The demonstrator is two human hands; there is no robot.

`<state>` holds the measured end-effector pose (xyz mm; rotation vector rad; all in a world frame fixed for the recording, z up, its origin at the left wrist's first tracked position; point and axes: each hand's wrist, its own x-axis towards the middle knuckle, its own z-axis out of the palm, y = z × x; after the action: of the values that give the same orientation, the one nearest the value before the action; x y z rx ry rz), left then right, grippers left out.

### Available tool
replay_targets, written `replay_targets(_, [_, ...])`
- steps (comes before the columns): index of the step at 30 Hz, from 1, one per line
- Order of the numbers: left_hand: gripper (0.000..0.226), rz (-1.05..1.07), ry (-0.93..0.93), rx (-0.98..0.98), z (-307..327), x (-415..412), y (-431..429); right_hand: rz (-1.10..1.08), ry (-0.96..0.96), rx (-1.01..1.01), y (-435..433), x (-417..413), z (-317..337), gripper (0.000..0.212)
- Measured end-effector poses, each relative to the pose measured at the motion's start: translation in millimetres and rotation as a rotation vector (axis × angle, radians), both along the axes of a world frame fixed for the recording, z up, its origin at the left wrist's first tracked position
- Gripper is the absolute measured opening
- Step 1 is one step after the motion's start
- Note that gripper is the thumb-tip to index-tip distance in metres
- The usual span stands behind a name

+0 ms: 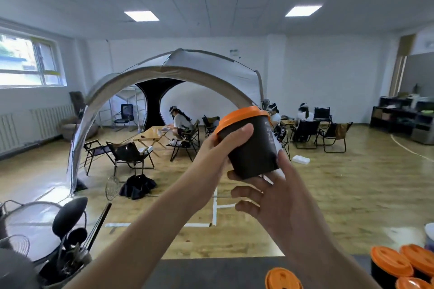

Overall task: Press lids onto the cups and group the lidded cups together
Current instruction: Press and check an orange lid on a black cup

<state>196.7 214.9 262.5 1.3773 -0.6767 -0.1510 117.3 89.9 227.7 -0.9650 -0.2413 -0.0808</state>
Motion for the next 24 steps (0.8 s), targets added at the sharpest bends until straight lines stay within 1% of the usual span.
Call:
replay_targets(1, [0.075, 0.023, -0.009, 0.010, 4.0, 0.6, -2.5, -0.006, -0.030, -0.021, -0.7, 0.8, 1.9, 0.082])
replay_targets(3, [0.075, 0.039, -0.021, 0.024, 10.4, 2.2, -6.0, -0.045, -0.055, -0.059, -0.1, 1.5, 6.4, 0.085])
replay_targets(6, [0.065, -0.018, -0.002, -0.003, 18.0, 1.2, -9.0, -0.074, -0.030, -0.029, 1.5, -1.0, 16.1, 0.071])
replay_targets(10, [0.065, -0.044, 0.032, -0.021, 24.2, -1.8, -13.1, -0.002, 0.000, 0.042, -1.7, -4.3, 22.0, 0.072])
replay_targets(13, [0.063, 0.018, -0.015, 0.030, 22.4, -1.4, -18.5, -0.045, -0.032, -0.006, -2.9, -4.7, 19.8, 0.066])
replay_targets(15, [0.056, -0.011, -0.016, 0.035, 21.1, -3.4, -20.3, -0.076, -0.036, -0.019, -1.4, -4.4, 20.3, 0.061])
replay_targets(18, [0.040, -0.058, -0.001, 0.024, 22.4, -5.0, -19.9, -0.023, -0.001, 0.021, -1.4, -4.2, 20.9, 0.070])
replay_targets(19, [0.041, -0.053, 0.002, 0.018, 23.2, -6.5, -19.4, 0.001, 0.006, 0.032, -2.0, -4.5, 20.8, 0.073])
replay_targets(21, [0.054, -0.009, -0.023, 0.022, 21.6, -6.2, -19.3, -0.008, -0.012, 0.010, -3.5, -4.0, 18.4, 0.076])
replay_targets(23, [0.063, 0.023, -0.057, 0.025, 19.4, -5.4, -19.7, -0.092, -0.035, -0.033, -3.9, -2.1, 16.2, 0.065])
replay_targets(24, [0.062, 0.025, -0.065, 0.021, 18.9, -5.4, -19.4, -0.130, -0.047, -0.052, -3.4, -1.1, 15.8, 0.060])
